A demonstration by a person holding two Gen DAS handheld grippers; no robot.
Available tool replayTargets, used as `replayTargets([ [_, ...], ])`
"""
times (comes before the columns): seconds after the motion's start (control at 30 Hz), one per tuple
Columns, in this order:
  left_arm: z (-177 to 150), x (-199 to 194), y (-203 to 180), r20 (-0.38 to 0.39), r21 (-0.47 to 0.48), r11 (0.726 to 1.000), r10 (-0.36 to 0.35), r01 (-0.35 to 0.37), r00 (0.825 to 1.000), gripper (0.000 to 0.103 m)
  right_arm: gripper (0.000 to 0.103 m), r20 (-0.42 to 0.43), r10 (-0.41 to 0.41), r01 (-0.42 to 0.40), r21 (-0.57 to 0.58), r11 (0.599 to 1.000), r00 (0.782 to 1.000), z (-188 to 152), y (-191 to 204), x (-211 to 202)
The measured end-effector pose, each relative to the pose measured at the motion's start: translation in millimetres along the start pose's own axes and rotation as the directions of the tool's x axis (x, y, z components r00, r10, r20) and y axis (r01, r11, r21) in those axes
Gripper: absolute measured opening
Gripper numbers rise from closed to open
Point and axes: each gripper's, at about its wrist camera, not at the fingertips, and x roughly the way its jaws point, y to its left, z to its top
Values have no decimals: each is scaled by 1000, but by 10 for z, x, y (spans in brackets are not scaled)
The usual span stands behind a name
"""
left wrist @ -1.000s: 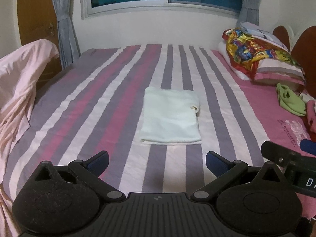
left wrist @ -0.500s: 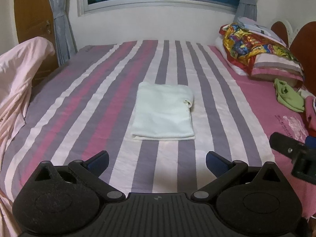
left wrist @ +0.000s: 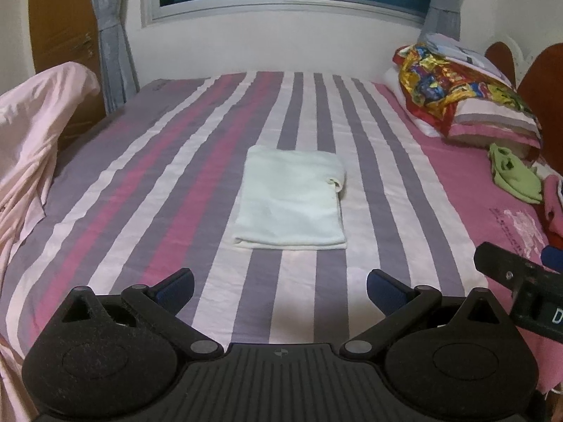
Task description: Fold small clothes
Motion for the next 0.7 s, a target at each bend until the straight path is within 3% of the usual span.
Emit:
replayTargets([
  [0.4,-7,-49,28,29,-10,999,53,-53,998,103,103,-10,-35,35,-15,999,999,-41,18,53],
  [0.7,-21,-94,31,37,-12,999,53,-53,998,103,103,-10,-51,51,-10,999,999,-63,-11,60],
])
